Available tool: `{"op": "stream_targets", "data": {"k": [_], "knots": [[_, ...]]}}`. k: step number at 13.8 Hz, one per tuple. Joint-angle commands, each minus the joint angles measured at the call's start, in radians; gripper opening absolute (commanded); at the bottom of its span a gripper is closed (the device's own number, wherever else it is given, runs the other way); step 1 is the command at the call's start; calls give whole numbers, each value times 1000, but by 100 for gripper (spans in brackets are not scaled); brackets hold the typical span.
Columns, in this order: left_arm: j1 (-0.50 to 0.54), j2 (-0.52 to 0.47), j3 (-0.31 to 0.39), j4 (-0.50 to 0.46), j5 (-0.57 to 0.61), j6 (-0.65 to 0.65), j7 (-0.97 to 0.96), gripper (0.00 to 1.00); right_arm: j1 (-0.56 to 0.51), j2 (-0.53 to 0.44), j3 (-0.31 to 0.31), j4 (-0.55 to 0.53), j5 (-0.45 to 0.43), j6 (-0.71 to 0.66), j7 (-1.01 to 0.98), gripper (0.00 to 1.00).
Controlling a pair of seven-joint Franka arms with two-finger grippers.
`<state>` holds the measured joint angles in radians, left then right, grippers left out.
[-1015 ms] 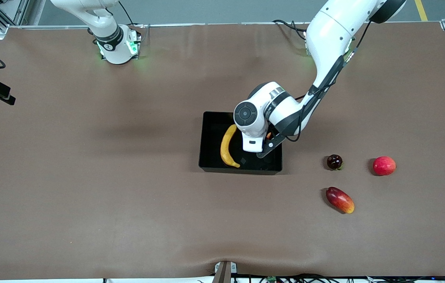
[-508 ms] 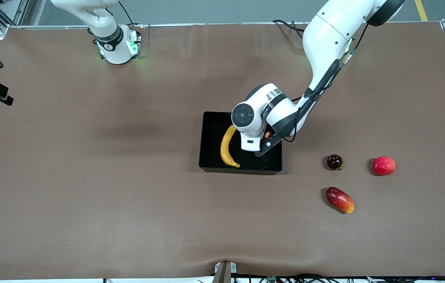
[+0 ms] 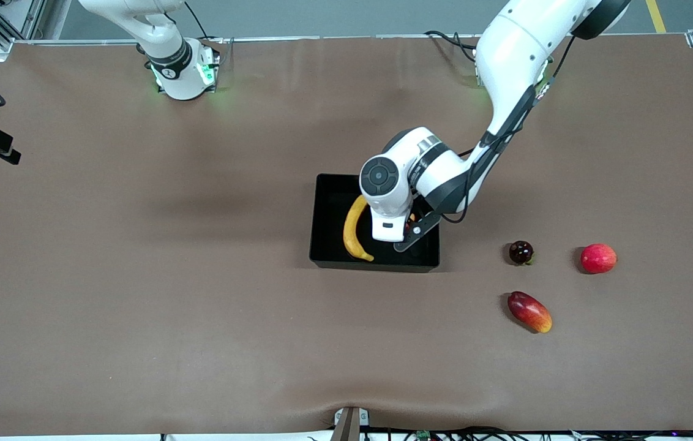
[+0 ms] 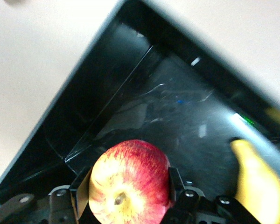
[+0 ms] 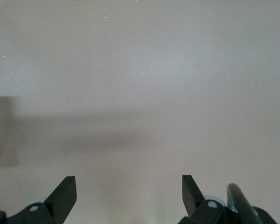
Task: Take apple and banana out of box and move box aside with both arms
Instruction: 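Carry the apple out of the tray and set it beside the plum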
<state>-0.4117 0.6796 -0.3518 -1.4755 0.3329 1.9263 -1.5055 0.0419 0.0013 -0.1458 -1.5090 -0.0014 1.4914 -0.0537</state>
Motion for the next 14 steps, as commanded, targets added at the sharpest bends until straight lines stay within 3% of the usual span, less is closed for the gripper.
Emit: {"op": "stream_targets", "data": {"k": [1,7,14], "knots": [[17,-58,5,67,20,-47,48,0,-13,6,5,13,-2,-10,6,100],[250,-192,-3,63,-41,-101,474,0,-13,8,5,13,-2,-5,6,100],[560,-160,4,32,-58,-138,916,0,-11,9,5,15,-2,-7,6,100]]}}
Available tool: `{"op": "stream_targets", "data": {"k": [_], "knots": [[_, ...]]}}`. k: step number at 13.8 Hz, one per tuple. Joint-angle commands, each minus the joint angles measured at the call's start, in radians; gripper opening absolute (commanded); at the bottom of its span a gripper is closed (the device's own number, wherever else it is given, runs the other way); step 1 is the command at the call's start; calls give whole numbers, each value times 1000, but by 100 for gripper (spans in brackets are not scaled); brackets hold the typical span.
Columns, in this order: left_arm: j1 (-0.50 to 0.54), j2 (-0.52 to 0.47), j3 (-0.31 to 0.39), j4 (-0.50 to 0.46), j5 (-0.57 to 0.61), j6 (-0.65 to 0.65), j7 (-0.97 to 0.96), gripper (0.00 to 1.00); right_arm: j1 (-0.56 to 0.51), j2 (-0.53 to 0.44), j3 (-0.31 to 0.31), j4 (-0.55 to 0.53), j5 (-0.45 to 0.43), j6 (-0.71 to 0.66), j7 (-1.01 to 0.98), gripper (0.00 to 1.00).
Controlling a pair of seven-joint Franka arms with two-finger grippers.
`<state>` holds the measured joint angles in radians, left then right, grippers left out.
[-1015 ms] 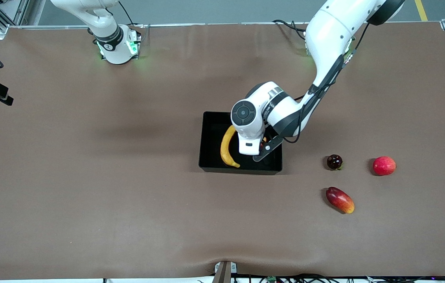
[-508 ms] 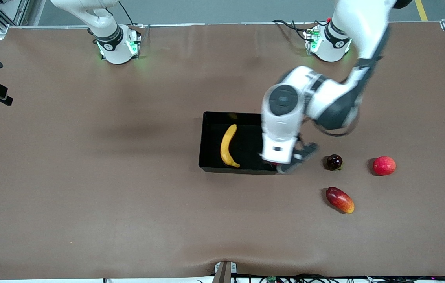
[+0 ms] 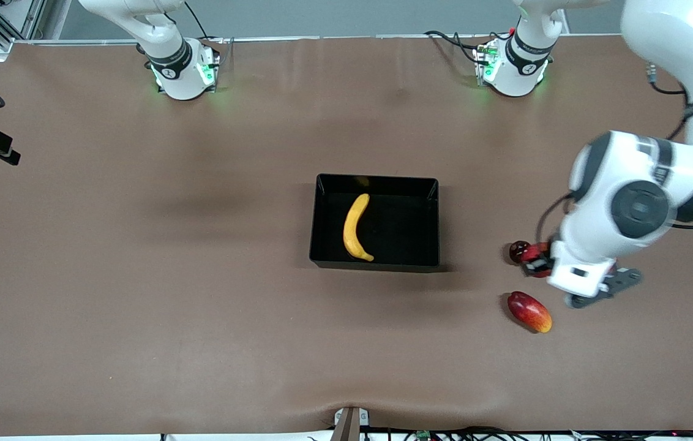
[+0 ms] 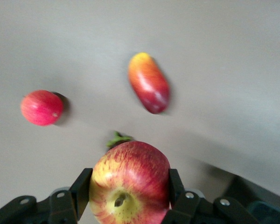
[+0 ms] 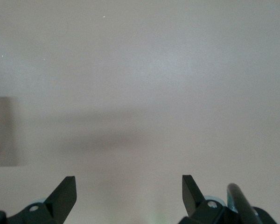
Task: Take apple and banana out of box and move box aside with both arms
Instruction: 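Carry the apple out of the tray and set it beside the plum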
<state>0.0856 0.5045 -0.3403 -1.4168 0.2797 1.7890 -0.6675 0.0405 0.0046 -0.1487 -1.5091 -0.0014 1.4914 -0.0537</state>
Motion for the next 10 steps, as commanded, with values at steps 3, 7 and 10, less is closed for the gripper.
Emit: {"op": "stream_targets", "data": {"k": [3,7,10], "knots": [[120,87,-2,-31,18,59,129,0,-10,6,8,14,-2,-8,6,100],[167,173,0,-34,88,160,132,0,-10,6,8,14,-2,-8,6,100],[160,213,0,-42,91,201,131,0,-10,6,8,14,-2,-10,6,100]]}}
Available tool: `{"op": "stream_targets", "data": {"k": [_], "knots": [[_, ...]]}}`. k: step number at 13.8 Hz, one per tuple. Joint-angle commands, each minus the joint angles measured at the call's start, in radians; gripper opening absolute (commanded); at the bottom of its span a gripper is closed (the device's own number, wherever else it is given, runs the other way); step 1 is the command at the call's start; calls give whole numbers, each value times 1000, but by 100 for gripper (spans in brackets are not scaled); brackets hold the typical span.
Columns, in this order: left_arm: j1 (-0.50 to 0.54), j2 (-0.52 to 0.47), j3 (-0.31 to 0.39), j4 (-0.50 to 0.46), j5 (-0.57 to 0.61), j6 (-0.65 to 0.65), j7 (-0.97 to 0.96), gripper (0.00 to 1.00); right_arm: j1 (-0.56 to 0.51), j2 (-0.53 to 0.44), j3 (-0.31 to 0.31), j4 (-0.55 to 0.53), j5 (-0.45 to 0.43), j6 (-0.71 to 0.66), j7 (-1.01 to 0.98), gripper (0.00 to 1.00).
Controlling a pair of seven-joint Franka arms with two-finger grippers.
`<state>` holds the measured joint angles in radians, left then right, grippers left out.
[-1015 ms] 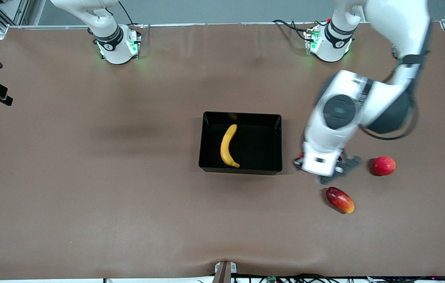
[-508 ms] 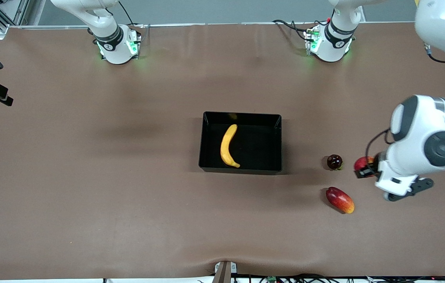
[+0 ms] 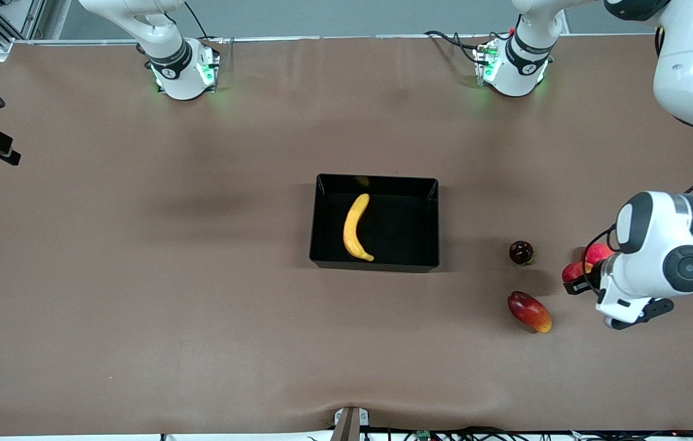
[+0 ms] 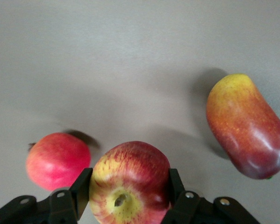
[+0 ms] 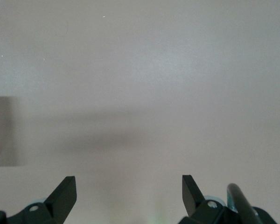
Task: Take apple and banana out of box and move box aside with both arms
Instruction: 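Carry the apple out of the tray and set it beside the plum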
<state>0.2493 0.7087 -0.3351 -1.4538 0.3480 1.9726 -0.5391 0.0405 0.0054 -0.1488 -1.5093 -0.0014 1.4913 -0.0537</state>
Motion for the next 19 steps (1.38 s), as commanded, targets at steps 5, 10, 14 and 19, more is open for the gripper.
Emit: {"op": "stream_targets", "data": {"k": [5,10,14,19], "knots": [[-13,58,-4,-10,95,22,-15,0,-19,5,8,14,-2,-6,6,100],[-13,89,-5,-8,95,51,-19,13,-19,8,8,14,-2,-6,6,100],[-13,81,-5,-8,92,48,-24,100,-19,8,8,14,-2,-6,6,100],[-7,-12,-70,-5,95,-47,-1,100,-19,8,8,14,-2,-5,6,100]]}}
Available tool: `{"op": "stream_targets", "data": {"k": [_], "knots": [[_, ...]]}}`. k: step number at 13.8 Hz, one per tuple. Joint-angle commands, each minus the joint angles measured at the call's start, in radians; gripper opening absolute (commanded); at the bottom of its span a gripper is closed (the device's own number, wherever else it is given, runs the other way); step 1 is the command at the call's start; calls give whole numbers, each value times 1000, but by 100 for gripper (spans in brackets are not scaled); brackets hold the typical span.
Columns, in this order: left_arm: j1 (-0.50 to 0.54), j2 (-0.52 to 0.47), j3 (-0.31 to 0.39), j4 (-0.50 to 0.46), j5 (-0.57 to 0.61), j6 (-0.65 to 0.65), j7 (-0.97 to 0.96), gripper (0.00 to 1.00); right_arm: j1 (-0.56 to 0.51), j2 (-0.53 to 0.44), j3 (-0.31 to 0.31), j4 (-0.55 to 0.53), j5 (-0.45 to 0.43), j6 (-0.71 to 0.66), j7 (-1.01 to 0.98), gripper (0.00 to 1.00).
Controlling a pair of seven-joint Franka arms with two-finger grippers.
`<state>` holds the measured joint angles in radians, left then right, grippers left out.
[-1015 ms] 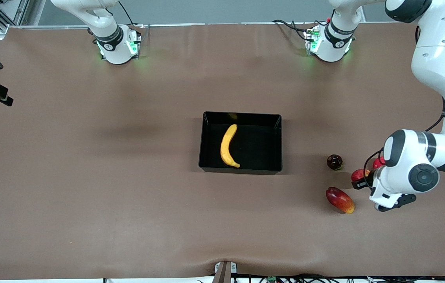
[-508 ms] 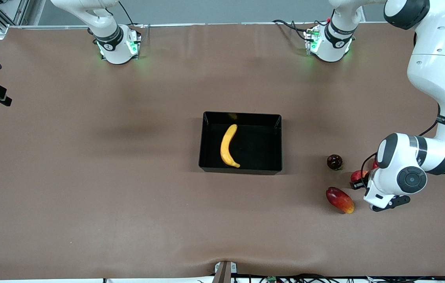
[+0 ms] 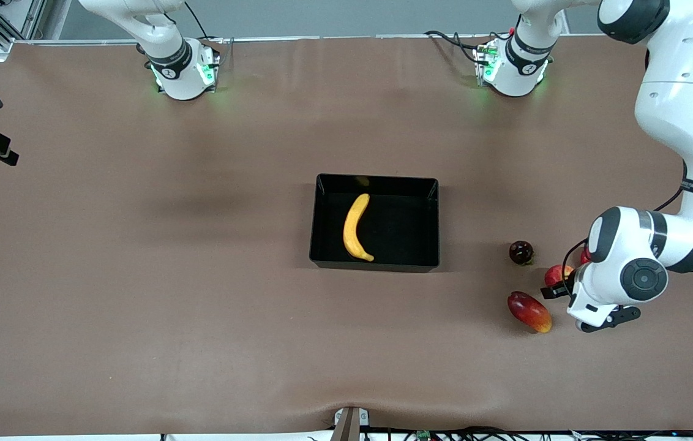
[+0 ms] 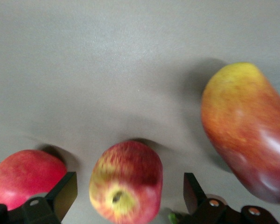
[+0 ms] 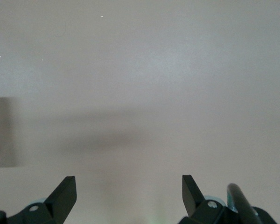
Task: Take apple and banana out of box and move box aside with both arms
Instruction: 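Carry the apple out of the tray and set it beside the plum, then open the left gripper and move it back over the banana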
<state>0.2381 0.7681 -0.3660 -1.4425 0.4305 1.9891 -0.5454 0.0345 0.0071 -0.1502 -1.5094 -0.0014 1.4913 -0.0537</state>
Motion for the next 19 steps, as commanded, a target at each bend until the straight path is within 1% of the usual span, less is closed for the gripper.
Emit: {"op": "stream_targets", "data": {"k": [1,2,4,6,8,9,11,13,15,17,19], "knots": [[4,-99,-62,-18,13,-96,18,100,-15,7,9,14,-2,-5,6,100],[3,-122,-88,-18,11,-125,56,100,-15,7,9,14,-2,-5,6,100],[6,-138,-166,-16,4,-173,64,100,-15,8,9,14,-2,-5,6,100],[1,-142,-241,-15,2,-211,3,100,-15,8,9,14,-2,-5,6,100],[-17,-132,-332,-19,4,-228,-68,100,-15,8,9,14,-2,-5,6,100],[-52,-127,-350,-18,4,-230,-83,100,-15,8,9,14,-2,-5,6,100],[-152,-115,-350,-13,7,-224,-137,100,-15,8,9,14,-2,-5,6,100],[-247,-77,-350,-7,7,-205,-235,100,-15,8,9,14,-2,-5,6,100],[-351,-49,-346,-7,14,-126,-351,100,-15,8,9,14,-2,-3,6,100],[-399,-15,-320,-6,5,-61,-384,100,-15,8,9,14,-2,-3,6,100],[-427,26,-320,-6,7,29,-387,100,-16,8,9,14,-2,-3,6,100]]}}
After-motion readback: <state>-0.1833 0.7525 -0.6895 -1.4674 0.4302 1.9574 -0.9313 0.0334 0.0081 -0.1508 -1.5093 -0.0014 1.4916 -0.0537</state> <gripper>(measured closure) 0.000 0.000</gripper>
